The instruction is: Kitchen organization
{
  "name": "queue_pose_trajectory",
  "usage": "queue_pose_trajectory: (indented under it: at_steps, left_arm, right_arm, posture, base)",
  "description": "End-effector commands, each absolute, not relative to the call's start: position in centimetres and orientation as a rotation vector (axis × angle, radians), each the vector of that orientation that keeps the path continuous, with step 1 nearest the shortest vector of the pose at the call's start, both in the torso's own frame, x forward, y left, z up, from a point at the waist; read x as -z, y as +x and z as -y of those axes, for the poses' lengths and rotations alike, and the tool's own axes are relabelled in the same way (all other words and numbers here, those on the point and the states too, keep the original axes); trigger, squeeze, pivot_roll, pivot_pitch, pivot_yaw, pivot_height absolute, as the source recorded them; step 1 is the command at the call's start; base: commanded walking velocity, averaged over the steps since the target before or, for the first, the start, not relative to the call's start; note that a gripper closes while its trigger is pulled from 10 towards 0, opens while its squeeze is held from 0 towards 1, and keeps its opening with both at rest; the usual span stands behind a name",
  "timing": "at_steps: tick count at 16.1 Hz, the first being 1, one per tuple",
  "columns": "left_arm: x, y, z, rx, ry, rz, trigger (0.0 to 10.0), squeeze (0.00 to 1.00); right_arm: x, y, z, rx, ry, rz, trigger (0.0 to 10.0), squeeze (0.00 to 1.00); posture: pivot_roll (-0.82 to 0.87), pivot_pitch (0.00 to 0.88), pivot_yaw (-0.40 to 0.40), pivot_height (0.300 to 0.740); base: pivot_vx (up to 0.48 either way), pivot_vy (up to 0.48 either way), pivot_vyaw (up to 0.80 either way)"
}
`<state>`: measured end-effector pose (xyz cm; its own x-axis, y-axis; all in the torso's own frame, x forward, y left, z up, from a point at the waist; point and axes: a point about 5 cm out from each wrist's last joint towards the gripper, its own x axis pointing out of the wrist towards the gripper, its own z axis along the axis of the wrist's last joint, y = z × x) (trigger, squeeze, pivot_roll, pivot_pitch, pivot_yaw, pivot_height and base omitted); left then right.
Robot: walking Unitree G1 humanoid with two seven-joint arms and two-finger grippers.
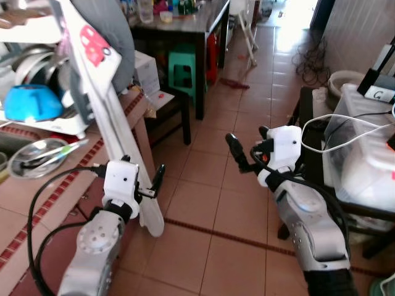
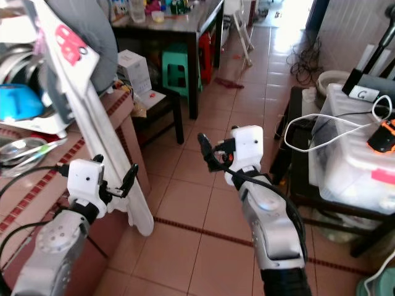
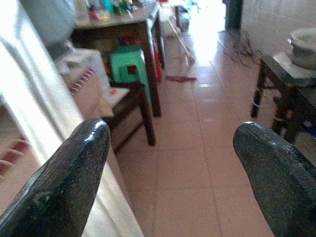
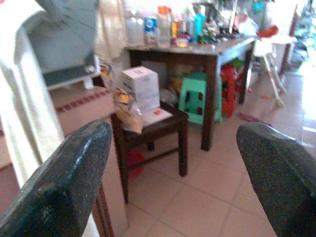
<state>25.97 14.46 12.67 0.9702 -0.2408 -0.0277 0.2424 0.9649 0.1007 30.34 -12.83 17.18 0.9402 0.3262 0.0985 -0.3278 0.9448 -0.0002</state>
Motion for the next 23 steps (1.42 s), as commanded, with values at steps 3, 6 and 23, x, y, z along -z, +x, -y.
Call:
queue_pose_trajectory:
  at_steps: [3, 6, 23]
  left_arm:
    - [-12.48, 25.96, -14.72, 0.231, 0.126, -0.028, 10.0, 0.0]
    - [-12.51, 25.97, -14.74, 0.225, 0.13, -0.026, 10.0, 0.0]
    - [-12.74, 25.86, -14.65, 0.243, 0.096, -0.003, 10.0, 0.0]
  right_arm:
    - [-17.33, 30.38, 12.73, -0.333, 0.018, 0.103, 10.0, 0.0]
    - [-17.32, 30.39, 12.78, -0.33, 0.016, 0.102, 10.0, 0.0]
    - [-17.34, 30.51, 12.93, -0.317, 0.017, 0.104, 10.0, 0.0]
  posture:
    - [0.04, 0.051, 0.039, 0.74]
    - [0.04, 0.052, 0.039, 0.74]
    - [0.04, 0.054, 0.042, 0.74]
  base:
    - [0.0, 0.0, 0.0]
    - [0.0, 0.0, 0.0]
    - [0.0, -0.128, 0.0]
